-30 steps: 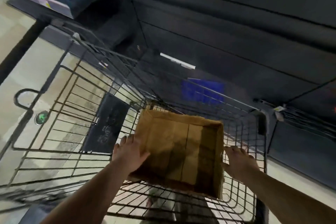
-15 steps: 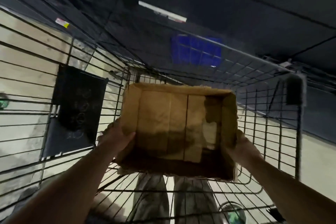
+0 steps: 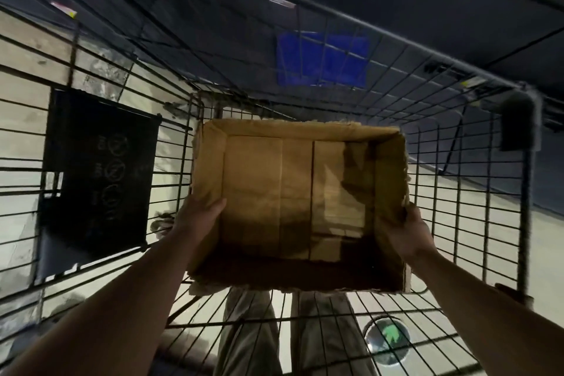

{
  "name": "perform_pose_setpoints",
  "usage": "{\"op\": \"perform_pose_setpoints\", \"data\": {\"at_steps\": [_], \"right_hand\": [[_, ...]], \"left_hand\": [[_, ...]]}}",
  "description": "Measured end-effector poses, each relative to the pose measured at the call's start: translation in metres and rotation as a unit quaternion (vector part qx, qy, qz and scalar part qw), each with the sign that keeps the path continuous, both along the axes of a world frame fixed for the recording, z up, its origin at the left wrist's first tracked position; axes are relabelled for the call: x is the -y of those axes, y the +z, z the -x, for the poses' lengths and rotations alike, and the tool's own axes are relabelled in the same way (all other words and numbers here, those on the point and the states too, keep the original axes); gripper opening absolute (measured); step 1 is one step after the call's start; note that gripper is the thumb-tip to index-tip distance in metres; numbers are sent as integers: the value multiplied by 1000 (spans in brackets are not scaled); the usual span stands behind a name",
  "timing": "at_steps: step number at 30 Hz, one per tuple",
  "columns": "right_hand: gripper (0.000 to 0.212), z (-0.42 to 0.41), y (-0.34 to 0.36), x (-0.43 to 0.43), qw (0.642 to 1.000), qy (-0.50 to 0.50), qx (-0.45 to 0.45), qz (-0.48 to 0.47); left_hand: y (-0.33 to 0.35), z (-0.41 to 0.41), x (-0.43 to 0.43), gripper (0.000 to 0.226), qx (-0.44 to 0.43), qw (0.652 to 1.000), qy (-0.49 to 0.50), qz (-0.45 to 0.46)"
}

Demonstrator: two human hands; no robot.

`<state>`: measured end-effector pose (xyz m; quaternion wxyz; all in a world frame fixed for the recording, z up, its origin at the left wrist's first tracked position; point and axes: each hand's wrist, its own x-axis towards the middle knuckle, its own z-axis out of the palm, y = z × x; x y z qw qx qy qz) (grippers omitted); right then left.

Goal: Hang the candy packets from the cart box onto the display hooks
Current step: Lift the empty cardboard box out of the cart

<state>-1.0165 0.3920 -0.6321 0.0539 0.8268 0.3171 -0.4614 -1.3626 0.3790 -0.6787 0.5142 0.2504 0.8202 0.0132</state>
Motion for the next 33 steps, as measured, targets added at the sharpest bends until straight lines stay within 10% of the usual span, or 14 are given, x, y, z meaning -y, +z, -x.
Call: {"op": "perform_pose_setpoints", "data": {"at_steps": [33], "right_hand": [[61,-54,298,151,917,-271,40,-289]], "left_hand": [[296,-96,-18,63,109,920,-158,-342]]}}
